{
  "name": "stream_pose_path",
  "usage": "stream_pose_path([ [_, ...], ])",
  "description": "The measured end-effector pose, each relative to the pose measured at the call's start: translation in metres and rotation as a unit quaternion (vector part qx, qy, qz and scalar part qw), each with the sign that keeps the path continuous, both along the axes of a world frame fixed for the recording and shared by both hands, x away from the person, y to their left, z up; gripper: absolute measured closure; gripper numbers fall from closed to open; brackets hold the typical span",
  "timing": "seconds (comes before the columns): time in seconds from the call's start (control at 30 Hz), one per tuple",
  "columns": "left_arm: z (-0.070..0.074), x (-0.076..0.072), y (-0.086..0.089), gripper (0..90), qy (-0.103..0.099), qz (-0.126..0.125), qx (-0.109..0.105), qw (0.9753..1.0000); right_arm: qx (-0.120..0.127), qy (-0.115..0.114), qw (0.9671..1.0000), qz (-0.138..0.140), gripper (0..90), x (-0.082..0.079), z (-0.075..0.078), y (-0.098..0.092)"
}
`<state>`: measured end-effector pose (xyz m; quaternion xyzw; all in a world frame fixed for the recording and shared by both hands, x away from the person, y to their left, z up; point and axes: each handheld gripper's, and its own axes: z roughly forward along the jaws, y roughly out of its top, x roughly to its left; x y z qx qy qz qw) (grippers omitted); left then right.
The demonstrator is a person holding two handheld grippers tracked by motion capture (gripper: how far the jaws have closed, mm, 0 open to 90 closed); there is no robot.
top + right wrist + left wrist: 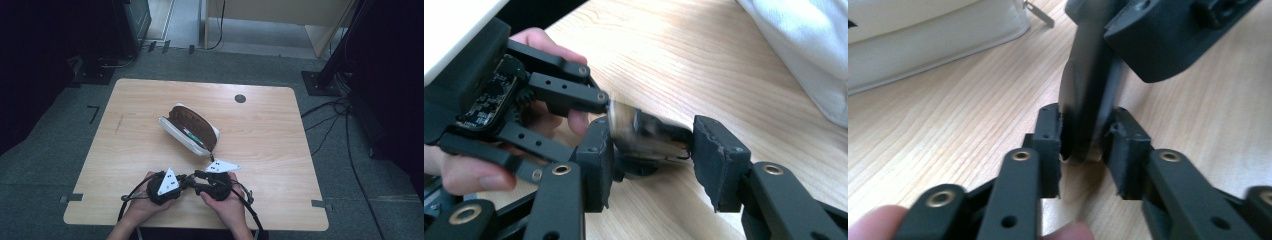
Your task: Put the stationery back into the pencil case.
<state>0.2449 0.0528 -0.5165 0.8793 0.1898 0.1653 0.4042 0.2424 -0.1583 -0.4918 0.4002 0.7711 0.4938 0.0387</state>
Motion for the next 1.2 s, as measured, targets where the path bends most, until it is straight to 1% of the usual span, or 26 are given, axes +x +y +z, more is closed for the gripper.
stream_pose_path([
  [0.1, 0.001, 0.002, 0.002, 74.4, 0.015, -0.011, -0.010, 0.9998, 0.004, -0.009, 0.9998, 0.017, 52.5, 0.004, 0.000, -0.001],
  [0.2, 0.001, 0.005, 0.005, 74.7, 0.040, -0.027, -0.025, 0.9986, 0.010, -0.018, 0.9989, 0.042, 53.4, 0.009, -0.001, -0.005],
  [0.23, 0.002, 0.006, 0.007, 74.7, 0.049, -0.036, -0.030, 0.9977, 0.014, -0.023, 0.9983, 0.052, 54.0, 0.010, 0.000, -0.007],
  [0.27, 0.002, 0.006, 0.008, 74.7, 0.055, -0.042, -0.039, 0.9969, 0.014, -0.036, 0.9969, 0.068, 55.2, 0.010, 0.001, -0.009],
  [0.3, 0.002, 0.007, 0.008, 74.7, 0.059, -0.046, -0.042, 0.9963, 0.013, -0.050, 0.9954, 0.081, 56.1, 0.010, 0.002, -0.010],
  [0.33, 0.002, 0.007, 0.009, 74.7, 0.065, -0.050, -0.046, 0.9956, 0.017, -0.057, 0.9944, 0.088, 56.7, 0.011, 0.003, -0.010],
  [0.4, 0.002, 0.008, 0.009, 74.7, 0.076, -0.056, -0.046, 0.9945, 0.024, -0.062, 0.9923, 0.104, 57.7, 0.013, 0.002, -0.011],
  [0.47, 0.002, 0.009, 0.009, 74.7, 0.088, -0.069, -0.045, 0.9927, 0.024, -0.068, 0.9905, 0.117, 58.5, 0.014, 0.001, -0.011],
  [0.53, 0.001, 0.008, 0.008, 74.7, 0.089, -0.080, -0.041, 0.9920, 0.037, -0.076, 0.9884, 0.126, 58.7, 0.016, 0.002, -0.011],
  [0.57, 0.001, 0.008, 0.008, 74.7, 0.089, -0.080, -0.042, 0.9920, 0.045, -0.077, 0.9873, 0.132, 59.8, 0.017, 0.002, -0.012],
  [0.6, 0.001, 0.009, 0.009, 74.7, 0.090, -0.080, -0.042, 0.9919, 0.046, -0.080, 0.9859, 0.139, 63.0, 0.018, 0.003, -0.012],
  [0.63, 0.001, 0.009, 0.009, 74.7, 0.092, -0.080, -0.044, 0.9916, 0.048, -0.079, 0.9850, 0.145, 69.1, 0.018, 0.003, -0.013],
  [0.7, 0.001, 0.009, 0.010, 74.7, 0.092, -0.081, -0.046, 0.9913, 0.055, -0.079, 0.9839, 0.151, 71.0, 0.018, 0.003, -0.014],
  [0.77, 0.001, 0.010, 0.010, 73.5, 0.092, -0.077, -0.050, 0.9916, 0.054, -0.081, 0.9833, 0.153, 73.3, 0.018, 0.004, -0.015],
  [0.8, 0.001, 0.011, 0.011, 70.1, 0.092, -0.067, -0.052, 0.9922, 0.052, -0.082, 0.9836, 0.152, 75.3, 0.017, 0.004, -0.016],
  [0.87, 0.001, 0.011, 0.011, 64.3, 0.090, -0.058, -0.053, 0.9928, 0.048, -0.087, 0.9844, 0.145, 78.0, 0.017, 0.006, -0.016],
  [0.9, 0.002, 0.010, 0.011, 60.4, 0.084, -0.049, -0.049, 0.9941, 0.051, -0.090, 0.9849, 0.139, 79.4, 0.017, 0.007, -0.017],
  [0.93, 0.002, 0.010, 0.011, 55.5, 0.083, -0.043, -0.045, 0.9946, 0.050, -0.092, 0.9859, 0.130, 79.5, 0.016, 0.009, -0.018],
  [0.97, 0.003, 0.010, 0.012, 51.0, 0.084, -0.038, -0.040, 0.9949, 0.049, -0.099, 0.9863, 0.122, 79.5, 0.017, 0.010, -0.020],
  [1.03, 0.003, 0.009, 0.012, 45.0, 0.081, -0.026, -0.031, 0.9958, 0.053, -0.106, 0.9865, 0.113, 79.6, 0.017, 0.013, -0.023],
  [1.13, 0.003, 0.009, 0.016, 37.2, 0.078, -0.007, -0.026, 0.9966, 0.049, -0.112, 0.9871, 0.104, 79.7, 0.015, 0.020, -0.026],
  [1.2, 0.003, 0.010, 0.021, 30.5, 0.080, 0.011, -0.025, 0.9964, 0.047, -0.116, 0.9875, 0.095, 79.7, 0.014, 0.024, -0.028],
])
